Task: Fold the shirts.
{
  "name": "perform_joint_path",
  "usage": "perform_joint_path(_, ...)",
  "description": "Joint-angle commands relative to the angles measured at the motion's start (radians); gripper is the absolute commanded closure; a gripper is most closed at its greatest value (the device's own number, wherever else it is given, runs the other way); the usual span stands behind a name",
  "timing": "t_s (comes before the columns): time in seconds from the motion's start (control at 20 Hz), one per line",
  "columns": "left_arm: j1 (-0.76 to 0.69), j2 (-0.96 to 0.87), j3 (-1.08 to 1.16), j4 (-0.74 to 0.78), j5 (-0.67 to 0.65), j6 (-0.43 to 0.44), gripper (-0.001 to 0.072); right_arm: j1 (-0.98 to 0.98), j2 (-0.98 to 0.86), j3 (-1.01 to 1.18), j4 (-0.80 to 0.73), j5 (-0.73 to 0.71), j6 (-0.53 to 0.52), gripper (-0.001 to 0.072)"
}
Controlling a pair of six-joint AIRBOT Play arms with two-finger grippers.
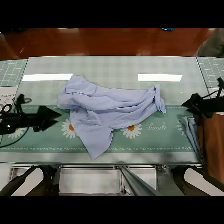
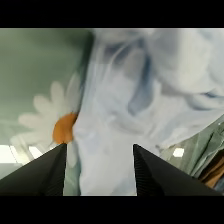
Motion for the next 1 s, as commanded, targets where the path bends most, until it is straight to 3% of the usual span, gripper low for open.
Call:
perform_joint_path(0.0,-0.042,0.015,-0.142,0.002,0.043,-0.003,0.0202,-0.013,0.030,-0.113,0.083,0.008,-0.100,0.0303)
perform_joint_path(0.4,-0.308,-0.094,-0.141,-0.156,0.340,-0.010,0.0203,-0.013,0.030,-0.113,0.085,0.013,-0.128,0.0303)
perform_joint_path(0.55,-0.349,-0.151,-0.111,-0.157,0.391,-0.073,0.0214,-0.013,0.030,-0.113,0.085,0.011,-0.133,0.0304)
perform_joint_path(0.6,-0.357,-0.163,-0.098,-0.156,0.395,-0.076,0.0331,-0.013,0.027,-0.113,0.085,0.011,-0.138,0.0303)
perform_joint_path(0.65,-0.367,-0.169,-0.083,-0.156,0.394,-0.065,0.0613,-0.013,0.019,-0.113,0.086,0.013,-0.145,0.0303)
perform_joint_path(0.7,-0.378,-0.169,-0.068,-0.156,0.396,-0.026,0.0689,-0.012,0.002,-0.113,0.086,0.016,-0.147,0.0303)
perform_joint_path(0.95,-0.387,-0.169,-0.003,-0.156,0.360,0.004,0.0689,-0.006,-0.115,-0.113,0.255,0.015,-0.233,0.0304)
